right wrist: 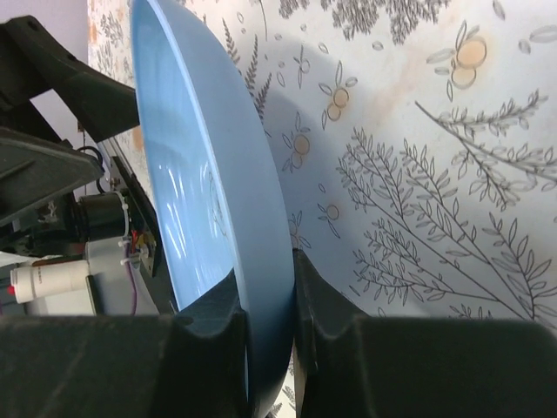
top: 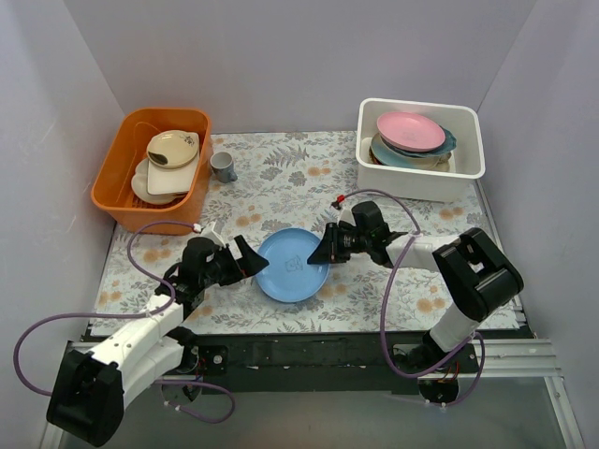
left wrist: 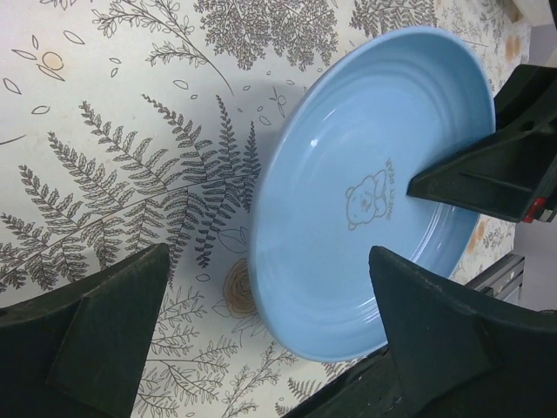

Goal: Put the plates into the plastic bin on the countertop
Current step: Pick up the plate at the center of the board, then place the plate in the plastic bin.

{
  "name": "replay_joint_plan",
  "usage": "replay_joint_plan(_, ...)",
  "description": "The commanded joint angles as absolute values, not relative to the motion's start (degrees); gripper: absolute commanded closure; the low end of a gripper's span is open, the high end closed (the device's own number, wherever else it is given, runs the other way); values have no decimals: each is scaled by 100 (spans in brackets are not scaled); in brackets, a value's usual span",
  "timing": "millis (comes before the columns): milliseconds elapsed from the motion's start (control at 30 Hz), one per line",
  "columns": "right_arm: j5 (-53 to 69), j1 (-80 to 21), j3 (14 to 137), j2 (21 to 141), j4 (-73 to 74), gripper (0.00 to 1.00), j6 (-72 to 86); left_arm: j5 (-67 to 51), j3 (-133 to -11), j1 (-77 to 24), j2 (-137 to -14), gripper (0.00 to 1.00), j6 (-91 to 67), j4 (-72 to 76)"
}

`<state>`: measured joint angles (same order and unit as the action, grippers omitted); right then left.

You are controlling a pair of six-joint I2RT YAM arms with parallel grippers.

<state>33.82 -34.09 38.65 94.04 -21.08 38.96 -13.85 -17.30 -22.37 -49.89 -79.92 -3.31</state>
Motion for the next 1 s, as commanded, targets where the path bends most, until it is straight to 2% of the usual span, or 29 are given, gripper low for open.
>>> replay_joint_plan(0, 3305, -3323, 4333, 9114, -1847, 99, 3630, -1187, -1775, -2259, -4589, 2, -7998, -422)
replay_joint_plan(200, 3340, -3015, 4228, 8869, -1775, 99, 3533, -1204, -1766, -2259, -4131, 2, -7893, -457)
replay_joint_plan(667, 3269, -2145, 4333, 7902, -809, 99, 3059, -1538, -1811, -2268, -4439, 2, -7884, -44)
replay_joint_plan(967, 3489, -1512, 4649, 7813, -484, 99, 2822, -1547, -1767, -2268, -4315, 2, -7892, -44)
